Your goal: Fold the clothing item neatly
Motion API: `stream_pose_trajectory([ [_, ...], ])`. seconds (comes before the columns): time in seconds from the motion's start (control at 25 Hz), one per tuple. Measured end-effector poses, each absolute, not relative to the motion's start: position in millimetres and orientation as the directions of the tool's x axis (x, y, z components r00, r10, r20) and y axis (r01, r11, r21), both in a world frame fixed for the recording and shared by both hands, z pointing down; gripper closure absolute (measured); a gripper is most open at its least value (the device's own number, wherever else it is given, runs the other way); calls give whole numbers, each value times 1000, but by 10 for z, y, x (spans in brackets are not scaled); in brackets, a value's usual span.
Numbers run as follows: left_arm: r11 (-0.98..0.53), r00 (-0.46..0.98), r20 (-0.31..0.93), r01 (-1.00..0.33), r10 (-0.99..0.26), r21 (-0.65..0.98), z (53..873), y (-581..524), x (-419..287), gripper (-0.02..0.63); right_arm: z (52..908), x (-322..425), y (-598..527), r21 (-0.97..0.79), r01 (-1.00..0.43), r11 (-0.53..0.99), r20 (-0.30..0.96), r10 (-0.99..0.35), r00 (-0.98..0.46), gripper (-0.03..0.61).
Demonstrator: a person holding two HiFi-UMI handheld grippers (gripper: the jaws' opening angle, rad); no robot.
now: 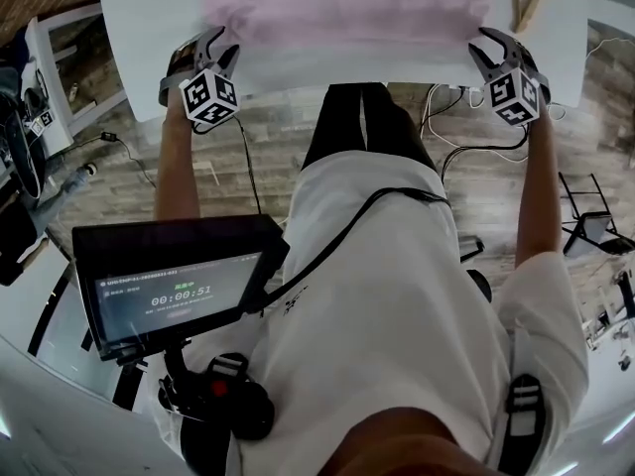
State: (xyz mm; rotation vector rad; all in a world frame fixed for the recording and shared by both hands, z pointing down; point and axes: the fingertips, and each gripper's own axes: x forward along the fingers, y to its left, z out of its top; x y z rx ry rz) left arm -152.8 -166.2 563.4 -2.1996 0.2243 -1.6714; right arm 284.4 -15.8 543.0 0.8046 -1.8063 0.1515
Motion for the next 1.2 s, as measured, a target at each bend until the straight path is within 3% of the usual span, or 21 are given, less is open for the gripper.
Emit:
stream_pose_trajectory([
  [0.16, -936, 247, 931, 161, -268, -312, 5685, -1644, -1518, 407, 5523, 2760, -234, 295, -445, 845, 907, -394, -147, 428],
  [0.32, -954, 201, 962, 195, -186, -226, 5741, -1594, -1527, 468, 5503, 2755, -228, 309, -332, 891, 927, -360, -103, 428],
  [0.68, -925, 197, 937, 198, -287, -325, 5716, -1627, -1570, 468, 5397, 2778, -85, 397, -238, 887, 904, -423, -68, 426],
  [0.96, -914, 172, 950, 272, -260, -299, 5743, -1625, -1532, 468, 5593, 2652, -163, 363, -132, 922, 925, -373, -68, 427],
  [1.08, -923, 145, 966, 292, -216, -250, 5775, -1574, -1534, 518, 5616, 2660, -165, 310, -149, 939, 942, -325, -88, 428],
  [1.2, -938, 133, 978, 285, -163, -196, 5800, -1530, -1550, 565, 5636, 2664, -143, 263, -196, 945, 951, -288, -111, 492],
])
